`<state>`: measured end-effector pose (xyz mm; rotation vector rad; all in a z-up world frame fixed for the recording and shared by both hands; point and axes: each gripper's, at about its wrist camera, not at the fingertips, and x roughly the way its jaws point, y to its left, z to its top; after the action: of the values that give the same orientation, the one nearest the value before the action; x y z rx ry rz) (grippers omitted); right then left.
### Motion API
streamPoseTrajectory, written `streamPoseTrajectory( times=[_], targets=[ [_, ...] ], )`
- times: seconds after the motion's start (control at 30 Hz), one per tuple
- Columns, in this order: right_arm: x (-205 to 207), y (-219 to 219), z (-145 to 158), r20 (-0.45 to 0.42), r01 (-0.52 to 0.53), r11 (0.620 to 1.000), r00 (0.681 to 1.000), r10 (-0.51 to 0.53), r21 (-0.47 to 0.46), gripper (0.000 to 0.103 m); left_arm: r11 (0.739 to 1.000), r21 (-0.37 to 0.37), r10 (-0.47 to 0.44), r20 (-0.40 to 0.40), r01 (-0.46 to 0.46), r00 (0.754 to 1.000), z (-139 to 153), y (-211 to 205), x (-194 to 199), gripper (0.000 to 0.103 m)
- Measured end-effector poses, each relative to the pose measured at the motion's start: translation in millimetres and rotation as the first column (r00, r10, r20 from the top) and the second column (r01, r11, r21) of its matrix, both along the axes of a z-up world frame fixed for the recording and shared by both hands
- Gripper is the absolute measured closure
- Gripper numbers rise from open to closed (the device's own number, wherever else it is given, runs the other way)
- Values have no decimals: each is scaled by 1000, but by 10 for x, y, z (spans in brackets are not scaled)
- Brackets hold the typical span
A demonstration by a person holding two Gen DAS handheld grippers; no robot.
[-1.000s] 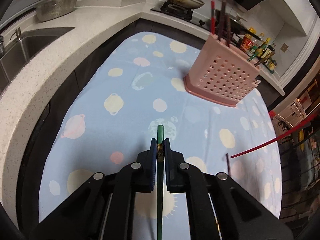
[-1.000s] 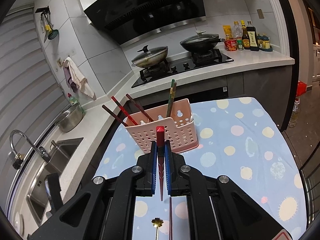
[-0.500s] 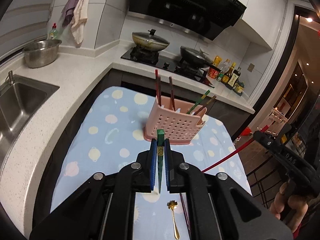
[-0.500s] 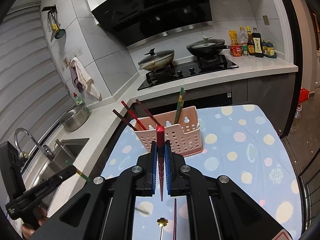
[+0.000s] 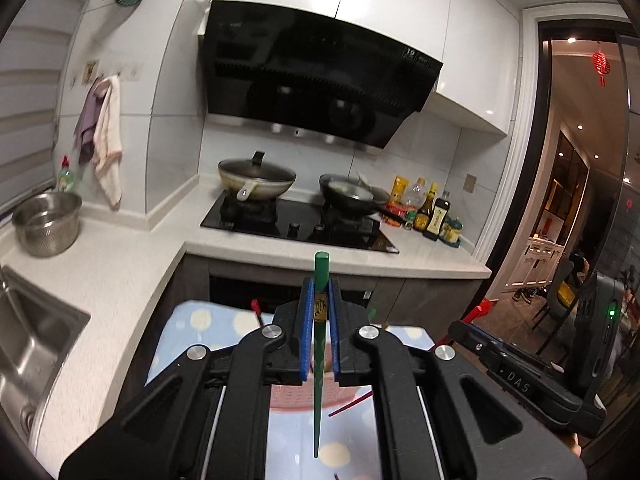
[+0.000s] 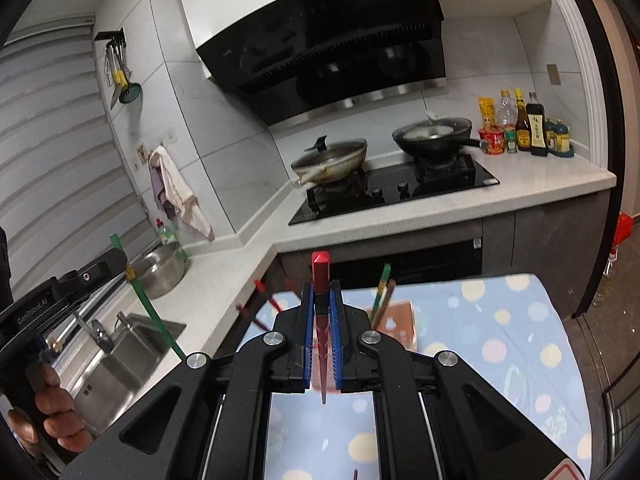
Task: Organize utensils
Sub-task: 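Lower both chopsticks into the pink holder and open both tools, then withdraw both tools and move them over the gold spoon and dark red chopstick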
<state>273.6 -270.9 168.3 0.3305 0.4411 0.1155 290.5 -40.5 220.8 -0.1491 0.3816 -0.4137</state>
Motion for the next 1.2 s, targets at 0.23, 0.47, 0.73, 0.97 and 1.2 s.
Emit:
streamPoseTrajectory(
  times=[0.23, 0.47, 0.73, 0.97, 1.2],
  targets=[
    [424, -72, 193, 52, 26, 1000, 998, -26, -3, 95, 1000, -6, 18, 73, -18, 997, 178, -134, 379, 96],
    [783, -84, -15, 4, 32, 999, 999, -32, -19, 95, 999, 28, 33, 54, -34, 998, -67, -224, 814, 96],
    [1000, -83, -424, -99, 40, 998, 994, -45, -51, 95, 997, 59, 57, -55, -54, 997, -552, -223, 1084, 96],
    [831, -174, -365, -73, 79, 996, 994, -81, -38, 70, 991, 52, 126, -48, -124, 991, -623, -105, 959, 48],
    [317, -103, -343, -82, 52, 996, 995, -58, -70, 66, 984, 114, 145, -46, -139, 988, -665, -37, 537, 43]
  ],
)
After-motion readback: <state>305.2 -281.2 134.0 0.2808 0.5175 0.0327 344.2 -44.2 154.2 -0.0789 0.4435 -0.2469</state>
